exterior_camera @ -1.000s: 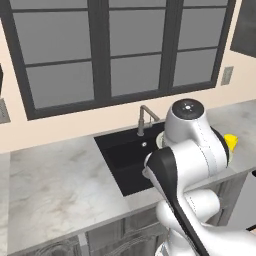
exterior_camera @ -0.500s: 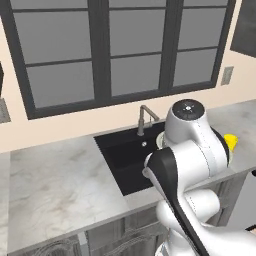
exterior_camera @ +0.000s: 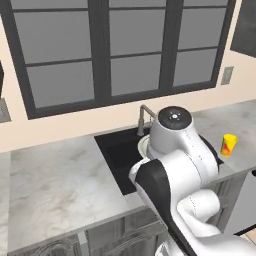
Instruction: Pick the cup and bowl from the counter and place them on the counter next to the sink.
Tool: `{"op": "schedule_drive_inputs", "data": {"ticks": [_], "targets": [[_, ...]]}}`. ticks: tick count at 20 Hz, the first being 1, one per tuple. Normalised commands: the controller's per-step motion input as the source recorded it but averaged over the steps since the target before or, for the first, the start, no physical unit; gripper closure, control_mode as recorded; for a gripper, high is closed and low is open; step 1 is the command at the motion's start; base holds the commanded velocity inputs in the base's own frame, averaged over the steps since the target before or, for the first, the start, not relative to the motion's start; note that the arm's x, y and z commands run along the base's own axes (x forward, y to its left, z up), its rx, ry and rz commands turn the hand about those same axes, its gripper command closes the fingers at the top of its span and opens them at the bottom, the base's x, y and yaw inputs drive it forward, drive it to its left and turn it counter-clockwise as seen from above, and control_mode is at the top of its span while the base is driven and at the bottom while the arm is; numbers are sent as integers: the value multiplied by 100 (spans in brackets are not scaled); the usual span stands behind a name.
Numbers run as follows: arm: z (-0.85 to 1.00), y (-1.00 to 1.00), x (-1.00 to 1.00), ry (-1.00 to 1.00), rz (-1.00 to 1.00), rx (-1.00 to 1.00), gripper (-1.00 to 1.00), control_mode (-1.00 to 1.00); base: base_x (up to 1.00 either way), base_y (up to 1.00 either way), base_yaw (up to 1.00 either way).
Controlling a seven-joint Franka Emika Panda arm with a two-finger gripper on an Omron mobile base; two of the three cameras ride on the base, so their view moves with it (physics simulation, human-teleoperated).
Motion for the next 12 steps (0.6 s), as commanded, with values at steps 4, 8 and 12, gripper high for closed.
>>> {"op": "schedule_drive_inputs", "data": {"ticks": [4, 8, 12], "targets": [[-1, 64, -9, 4, 22, 0, 100, -100, 0, 0, 0], [0, 58, 31, 9, 16, 0, 100, -100, 0, 0, 0], [0, 74, 34, 9, 8, 0, 100, -100, 0, 0, 0]]}}
